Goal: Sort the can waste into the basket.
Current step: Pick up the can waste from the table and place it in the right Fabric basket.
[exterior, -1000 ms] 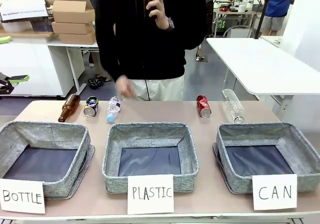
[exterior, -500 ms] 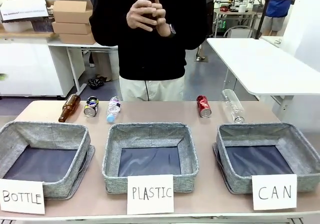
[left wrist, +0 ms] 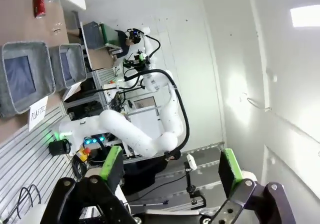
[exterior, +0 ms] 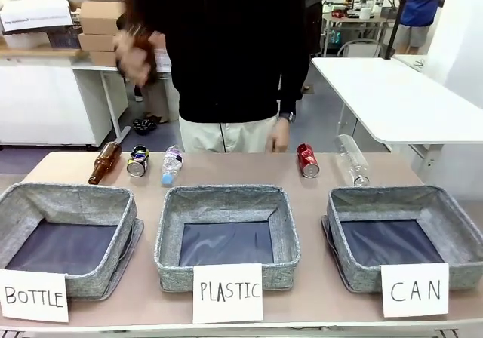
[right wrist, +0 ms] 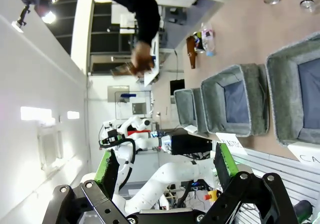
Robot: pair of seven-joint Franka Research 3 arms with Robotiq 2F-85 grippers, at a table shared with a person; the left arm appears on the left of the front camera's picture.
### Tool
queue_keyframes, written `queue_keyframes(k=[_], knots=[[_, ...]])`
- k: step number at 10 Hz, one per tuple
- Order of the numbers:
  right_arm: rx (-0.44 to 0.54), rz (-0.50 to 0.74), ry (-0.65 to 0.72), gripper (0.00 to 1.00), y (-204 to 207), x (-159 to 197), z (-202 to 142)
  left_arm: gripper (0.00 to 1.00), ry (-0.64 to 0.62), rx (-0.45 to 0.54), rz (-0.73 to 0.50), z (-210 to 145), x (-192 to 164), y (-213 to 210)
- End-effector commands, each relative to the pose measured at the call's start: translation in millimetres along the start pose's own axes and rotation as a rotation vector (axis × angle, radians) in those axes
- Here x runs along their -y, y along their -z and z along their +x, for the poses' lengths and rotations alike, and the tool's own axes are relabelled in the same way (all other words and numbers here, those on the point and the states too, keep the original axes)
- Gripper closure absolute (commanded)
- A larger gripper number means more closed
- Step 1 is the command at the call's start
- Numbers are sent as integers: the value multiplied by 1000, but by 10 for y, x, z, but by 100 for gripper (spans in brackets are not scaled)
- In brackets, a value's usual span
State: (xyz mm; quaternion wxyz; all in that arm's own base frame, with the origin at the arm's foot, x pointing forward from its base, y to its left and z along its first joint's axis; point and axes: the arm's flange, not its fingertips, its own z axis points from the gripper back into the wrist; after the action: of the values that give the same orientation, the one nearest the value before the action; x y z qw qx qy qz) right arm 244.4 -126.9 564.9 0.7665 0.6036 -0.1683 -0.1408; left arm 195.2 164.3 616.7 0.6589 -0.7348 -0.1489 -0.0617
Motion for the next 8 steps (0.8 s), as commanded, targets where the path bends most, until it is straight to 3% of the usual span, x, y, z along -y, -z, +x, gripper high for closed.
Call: queue_keyframes(k=[1,8], knots=[[-4,8,-27,0,-8,-9,17,0,-36,-31,65,8,-37,169],[-4,8,-27,0,-8,-9,17,0,-36,-31,65,8,-37,169]])
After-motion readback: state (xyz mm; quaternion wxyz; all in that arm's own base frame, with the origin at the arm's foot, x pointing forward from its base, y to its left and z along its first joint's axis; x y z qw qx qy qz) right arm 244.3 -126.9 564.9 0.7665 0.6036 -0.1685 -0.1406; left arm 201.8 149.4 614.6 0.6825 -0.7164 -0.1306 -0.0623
